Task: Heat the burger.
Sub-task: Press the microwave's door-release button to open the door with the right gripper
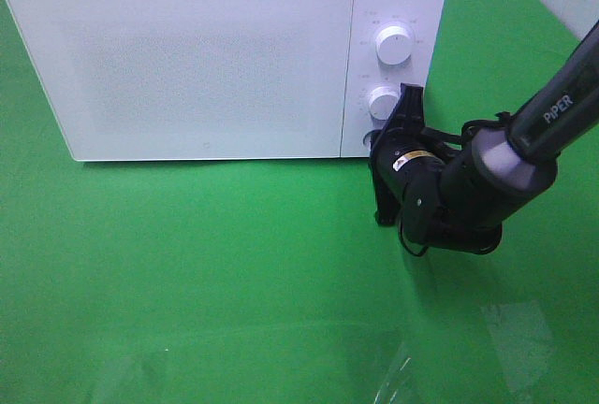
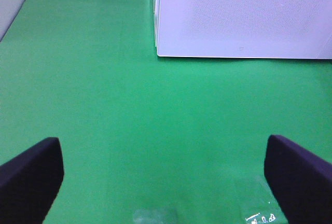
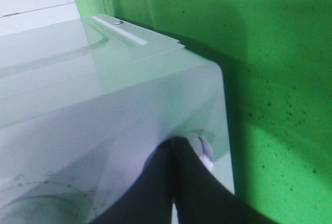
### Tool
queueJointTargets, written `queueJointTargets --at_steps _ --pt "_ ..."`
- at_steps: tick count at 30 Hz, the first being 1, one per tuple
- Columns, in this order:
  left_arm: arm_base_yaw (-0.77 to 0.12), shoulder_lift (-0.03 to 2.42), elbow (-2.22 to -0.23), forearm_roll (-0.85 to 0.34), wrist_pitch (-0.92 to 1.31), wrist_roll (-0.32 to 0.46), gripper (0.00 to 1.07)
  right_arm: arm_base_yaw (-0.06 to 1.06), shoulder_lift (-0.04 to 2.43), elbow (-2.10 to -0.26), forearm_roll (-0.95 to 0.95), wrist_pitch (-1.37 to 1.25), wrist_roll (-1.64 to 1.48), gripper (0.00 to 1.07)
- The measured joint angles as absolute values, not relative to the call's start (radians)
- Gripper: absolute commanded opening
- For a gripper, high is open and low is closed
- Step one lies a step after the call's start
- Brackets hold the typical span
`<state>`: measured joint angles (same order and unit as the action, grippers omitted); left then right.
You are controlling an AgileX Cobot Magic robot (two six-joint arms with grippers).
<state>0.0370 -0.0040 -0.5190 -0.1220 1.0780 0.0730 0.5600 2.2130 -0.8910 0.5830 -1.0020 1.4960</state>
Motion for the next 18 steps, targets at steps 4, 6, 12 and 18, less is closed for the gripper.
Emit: queueJointTargets --at_steps 4,6,12,18 --pt "0.037 -0.004 -0.519 -0.122 1.078 0.073 0.97 0.563 2.231 -0.923 0.606 -0.997 1.473 0.00" --pt "0.037 -0.004 -0.519 -0.122 1.078 0.073 0.97 0.565 2.231 -0.927 0.613 -0.996 1.467 0.00" --pt "0.037 -0.004 -0.519 -0.122 1.078 0.073 0.97 0.567 2.232 -0.928 0.621 -0.995 1.458 0.00" --pt "0.037 -0.004 -0.519 -0.122 1.078 0.073 0.97 0.567 2.232 -0.930 0.625 -0.992 1.450 0.00"
